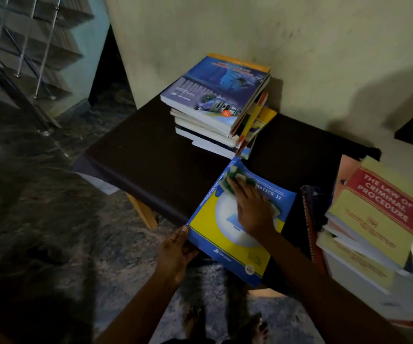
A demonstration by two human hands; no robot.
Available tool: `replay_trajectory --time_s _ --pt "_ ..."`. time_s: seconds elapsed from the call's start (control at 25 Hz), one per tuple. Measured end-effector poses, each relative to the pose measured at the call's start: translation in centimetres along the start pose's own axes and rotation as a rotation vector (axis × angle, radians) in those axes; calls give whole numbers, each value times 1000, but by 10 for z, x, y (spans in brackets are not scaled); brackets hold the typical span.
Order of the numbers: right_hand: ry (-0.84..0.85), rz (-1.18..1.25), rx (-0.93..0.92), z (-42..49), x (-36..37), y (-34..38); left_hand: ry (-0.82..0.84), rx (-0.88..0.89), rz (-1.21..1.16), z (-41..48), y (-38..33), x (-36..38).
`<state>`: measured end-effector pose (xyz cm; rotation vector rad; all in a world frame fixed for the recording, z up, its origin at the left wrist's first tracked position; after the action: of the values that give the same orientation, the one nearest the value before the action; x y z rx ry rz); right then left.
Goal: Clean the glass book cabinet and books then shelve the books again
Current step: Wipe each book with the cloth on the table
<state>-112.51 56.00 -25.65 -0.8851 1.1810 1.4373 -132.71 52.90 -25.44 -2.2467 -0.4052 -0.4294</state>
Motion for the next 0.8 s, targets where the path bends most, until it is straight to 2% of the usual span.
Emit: replay_trajectory --time_s 0.28,0.4,0.44,0.52,0.6,0.64,0.68,0.8 --pt "180 57 -258 -71 -1 72 -39 -94 -154 2 -5 -2" --pt "202 251 -327 -86 -5 74 39 -112 -191 -2 -8 1" --pt "214 388 -310 -81 -14 67 27 -110 -190 -1 -8 0" --pt "182 550 -153 -56 -37 34 -27 -73 -135 1 -5 0" --pt "-6 541 90 -26 -55 -17 -27 -38 -48 1 -2 0" --pt "-68 504 196 -15 -59 -39 -12 -28 -5 0 -1 0" --pt "-56 451 268 -11 -56 -54 2 -24 28 0 0 0" --pt "50 169 188 -28 -20 -53 -9 -33 61 1 1 -2"
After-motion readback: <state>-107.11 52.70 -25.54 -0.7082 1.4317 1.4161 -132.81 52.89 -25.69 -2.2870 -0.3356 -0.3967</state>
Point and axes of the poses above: each hand's wrist, its own z-axis towards the middle knuckle, its own x-axis out of the palm, y = z × x, the point moved 1 cm from there along z, towards the middle knuckle
